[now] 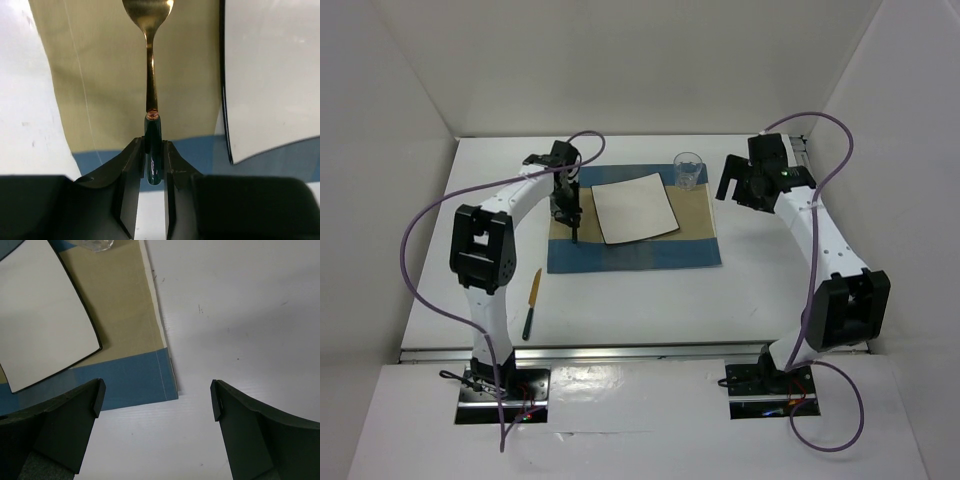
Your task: Set the dinner table for one person
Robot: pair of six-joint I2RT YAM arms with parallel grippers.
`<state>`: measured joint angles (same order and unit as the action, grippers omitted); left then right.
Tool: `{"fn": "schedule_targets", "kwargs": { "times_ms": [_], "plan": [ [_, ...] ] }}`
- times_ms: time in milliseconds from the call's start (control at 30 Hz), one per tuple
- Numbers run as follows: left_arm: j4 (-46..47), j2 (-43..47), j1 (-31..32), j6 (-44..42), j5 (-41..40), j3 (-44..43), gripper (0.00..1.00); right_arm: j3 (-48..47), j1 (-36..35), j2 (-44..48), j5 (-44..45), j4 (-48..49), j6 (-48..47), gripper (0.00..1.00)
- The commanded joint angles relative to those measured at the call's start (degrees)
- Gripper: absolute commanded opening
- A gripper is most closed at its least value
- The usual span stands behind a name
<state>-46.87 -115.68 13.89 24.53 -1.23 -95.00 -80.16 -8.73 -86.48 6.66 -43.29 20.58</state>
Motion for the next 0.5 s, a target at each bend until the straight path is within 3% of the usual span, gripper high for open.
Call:
{"fn": "schedule_targets", "kwargs": {
  "times_ms": [0,367,433,467],
  "plan": [
    [-2.7,-4.6,-0.4,-1.9,-0.5,-5.7,0.00,0.5,0.4,3.9,1.6,-0.3,0.3,1.00],
    [-3.3,-10.0,-0.4,-0.2,-2.4,-7.8,0.00,1.6,0.9,6.1,3.3,-1.9,0.3,1.00],
    [-4.0,-10.9,-0.4,0.3,-2.9,-7.8,0.11,1.6,0.9,6.7,3.3,-1.9,0.3,1.00],
    [-4.0,-10.9,-0.4,0.3,-2.9,-8.4,0.23,1.6,0.9,6.7,3.3,-1.9,0.3,1.00]
  ]
}}
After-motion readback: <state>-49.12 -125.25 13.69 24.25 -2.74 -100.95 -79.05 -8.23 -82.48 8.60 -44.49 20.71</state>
